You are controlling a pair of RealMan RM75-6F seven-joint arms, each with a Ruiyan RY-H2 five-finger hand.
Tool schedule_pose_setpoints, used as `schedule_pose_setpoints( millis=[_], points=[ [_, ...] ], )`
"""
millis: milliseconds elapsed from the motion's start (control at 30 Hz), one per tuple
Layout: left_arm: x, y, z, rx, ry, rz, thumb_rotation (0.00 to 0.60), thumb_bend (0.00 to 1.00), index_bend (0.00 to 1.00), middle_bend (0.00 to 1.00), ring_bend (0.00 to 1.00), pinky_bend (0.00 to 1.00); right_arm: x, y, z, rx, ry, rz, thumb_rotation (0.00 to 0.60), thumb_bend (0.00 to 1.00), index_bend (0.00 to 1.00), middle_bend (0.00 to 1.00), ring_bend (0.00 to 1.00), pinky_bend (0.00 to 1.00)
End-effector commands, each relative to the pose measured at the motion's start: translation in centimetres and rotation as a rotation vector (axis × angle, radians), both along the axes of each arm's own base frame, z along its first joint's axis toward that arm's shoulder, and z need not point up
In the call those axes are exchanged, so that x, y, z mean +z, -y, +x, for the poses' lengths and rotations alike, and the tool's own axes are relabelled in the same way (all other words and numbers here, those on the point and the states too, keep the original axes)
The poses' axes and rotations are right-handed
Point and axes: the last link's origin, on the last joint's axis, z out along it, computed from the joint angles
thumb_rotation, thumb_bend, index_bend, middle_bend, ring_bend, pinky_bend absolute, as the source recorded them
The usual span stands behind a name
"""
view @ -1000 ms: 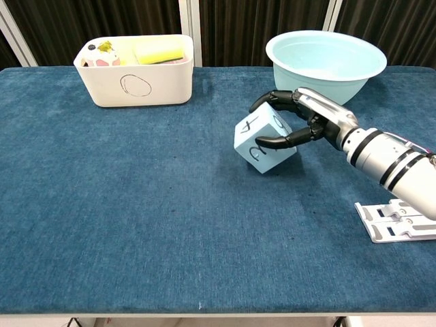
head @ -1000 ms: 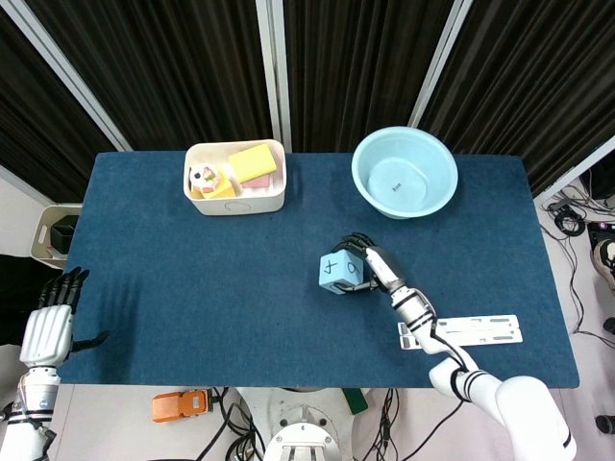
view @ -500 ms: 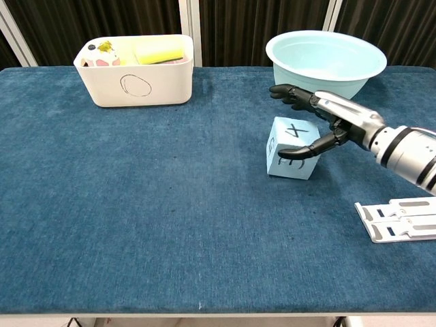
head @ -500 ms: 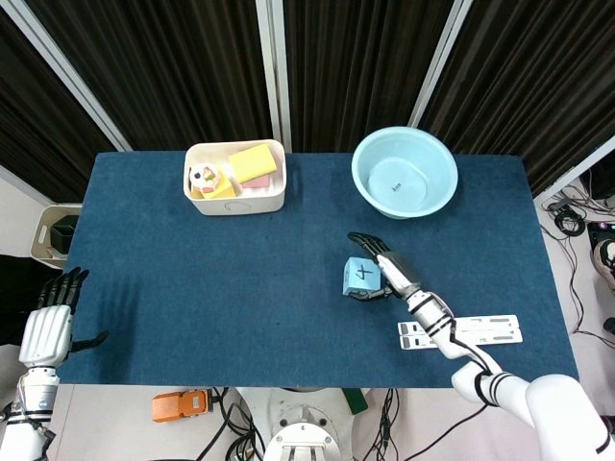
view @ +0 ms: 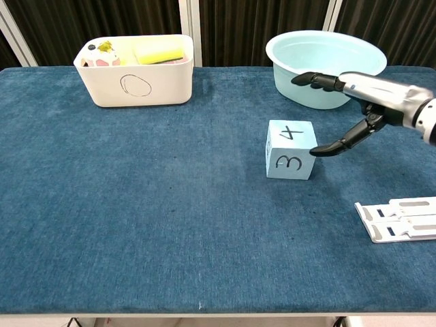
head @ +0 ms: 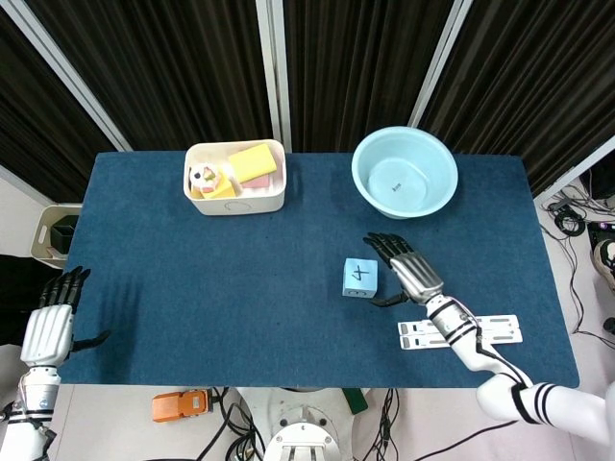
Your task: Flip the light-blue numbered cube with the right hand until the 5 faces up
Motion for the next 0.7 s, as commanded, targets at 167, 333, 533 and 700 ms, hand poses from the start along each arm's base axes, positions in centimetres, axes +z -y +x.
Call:
schedule_pose_setpoints(
  millis=[167,333,533,700],
  points=[
    [0.0,0.0,0.0,-0.006,0.001,0.004,0.600,0.01,0.01,0.00,0.00,0.00,1.4,-0.8,3.8,-0.134,-0.227,-0.004,0.457,0.24,0.01,0.07,0.00,0.01],
    [0.1,0.2,-0.2,-0.004,0.001,0.007,0.600,0.01,0.01,0.00,0.00,0.00,-0.4,-0.2,5.3,-0.159,-0.276,0.014,0.456,0.24,0.10,0.09,0.00,0.03],
    [0.0,0.5,-0.5,0.007,0.003,0.005,0.600,0.01,0.01,0.00,0.00,0.00,-2.1,0.3,6.3,-0.176,-0.315,0.030,0.455,0.24,0.16,0.11,0.02,0.04],
    [0.0,0.6,-0.6,0.011,0.005,0.005,0.600,0.01,0.01,0.00,0.00,0.00,-3.4,0.9,6.8,-0.188,-0.358,0.032,0.456,0.24,0.23,0.16,0.05,0.05]
  ],
)
